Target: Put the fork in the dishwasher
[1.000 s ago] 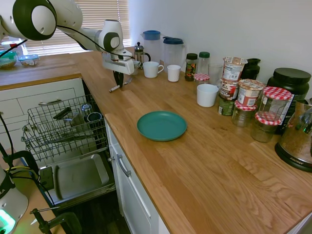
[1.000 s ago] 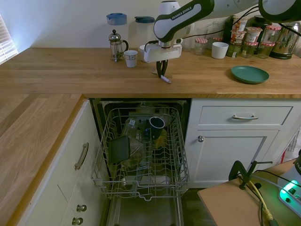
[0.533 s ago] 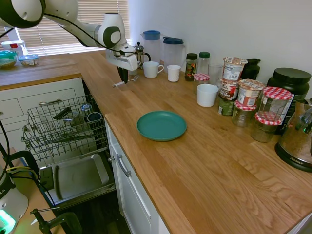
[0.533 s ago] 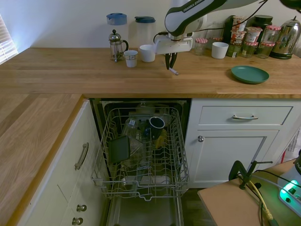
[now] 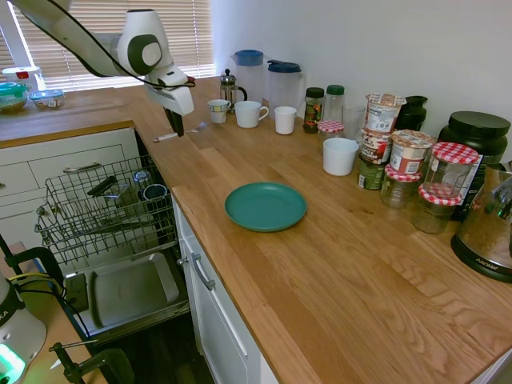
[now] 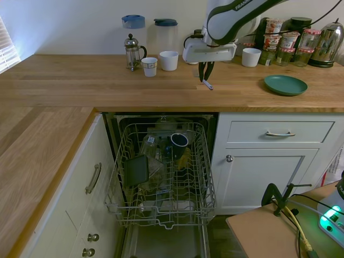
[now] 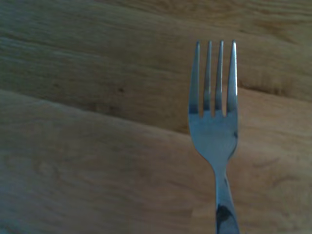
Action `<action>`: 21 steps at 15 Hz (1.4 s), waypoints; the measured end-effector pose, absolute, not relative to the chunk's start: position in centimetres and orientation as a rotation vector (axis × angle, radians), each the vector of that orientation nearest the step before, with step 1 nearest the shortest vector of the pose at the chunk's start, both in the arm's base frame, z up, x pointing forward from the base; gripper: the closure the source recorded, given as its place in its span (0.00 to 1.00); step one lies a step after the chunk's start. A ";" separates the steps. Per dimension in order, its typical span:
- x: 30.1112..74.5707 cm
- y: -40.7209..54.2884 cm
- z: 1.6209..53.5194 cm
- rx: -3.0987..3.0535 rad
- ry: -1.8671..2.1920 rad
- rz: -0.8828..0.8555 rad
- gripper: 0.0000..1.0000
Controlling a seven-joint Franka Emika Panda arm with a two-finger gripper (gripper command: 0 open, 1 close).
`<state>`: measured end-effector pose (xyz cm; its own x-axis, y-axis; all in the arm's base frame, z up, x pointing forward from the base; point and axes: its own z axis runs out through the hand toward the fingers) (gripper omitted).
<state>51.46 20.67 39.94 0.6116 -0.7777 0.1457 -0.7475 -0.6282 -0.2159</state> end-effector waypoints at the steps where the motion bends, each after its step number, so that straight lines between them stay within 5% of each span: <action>1: 49.9 21.0 40.0 -2.695 1.297 -0.339 1.00; 21: 30.0 35.3 30.2 -2.618 1.479 -0.414 1.00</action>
<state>30.03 35.31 30.17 0.4894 -0.8526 0.1831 -0.8236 -0.5209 -0.2243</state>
